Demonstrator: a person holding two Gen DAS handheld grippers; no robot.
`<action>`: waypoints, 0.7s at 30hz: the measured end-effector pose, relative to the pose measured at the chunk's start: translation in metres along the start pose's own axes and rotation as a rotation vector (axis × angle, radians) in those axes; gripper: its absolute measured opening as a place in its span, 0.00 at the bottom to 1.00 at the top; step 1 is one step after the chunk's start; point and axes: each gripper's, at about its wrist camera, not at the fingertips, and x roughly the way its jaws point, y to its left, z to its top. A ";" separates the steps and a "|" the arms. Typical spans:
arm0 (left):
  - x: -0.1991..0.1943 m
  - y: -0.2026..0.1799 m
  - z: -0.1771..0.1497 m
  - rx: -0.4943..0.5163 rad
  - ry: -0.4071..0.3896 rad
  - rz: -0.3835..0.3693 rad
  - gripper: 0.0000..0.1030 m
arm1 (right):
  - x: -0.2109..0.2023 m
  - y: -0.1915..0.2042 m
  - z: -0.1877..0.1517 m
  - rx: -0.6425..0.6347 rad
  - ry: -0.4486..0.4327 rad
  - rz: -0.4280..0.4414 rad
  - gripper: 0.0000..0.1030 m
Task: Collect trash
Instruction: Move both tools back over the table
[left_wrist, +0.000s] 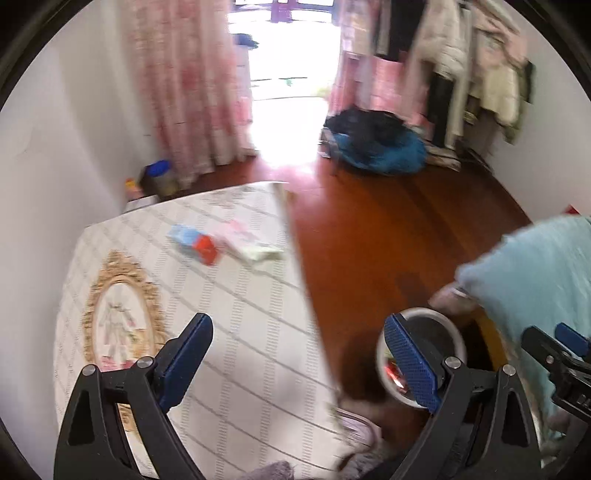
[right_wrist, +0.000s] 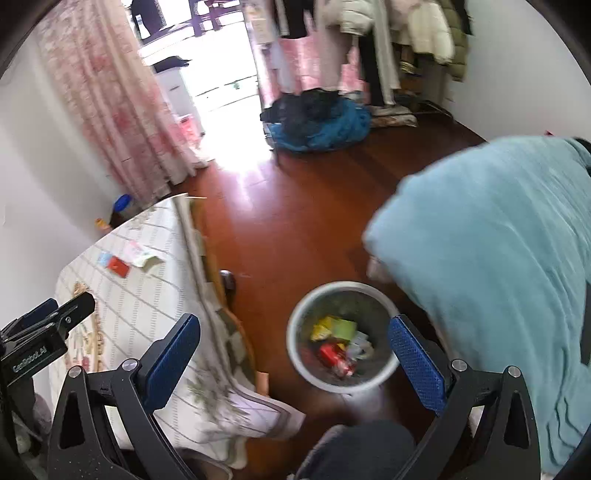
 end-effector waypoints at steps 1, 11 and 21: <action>0.003 0.008 0.001 -0.012 0.003 0.014 0.92 | 0.006 0.017 0.006 -0.028 0.006 0.020 1.00; 0.083 0.142 -0.020 -0.210 0.117 0.252 1.00 | 0.112 0.181 0.030 -0.324 0.128 0.195 1.00; 0.158 0.214 -0.029 -0.327 0.253 0.326 1.00 | 0.256 0.304 0.057 -0.575 0.275 0.103 1.00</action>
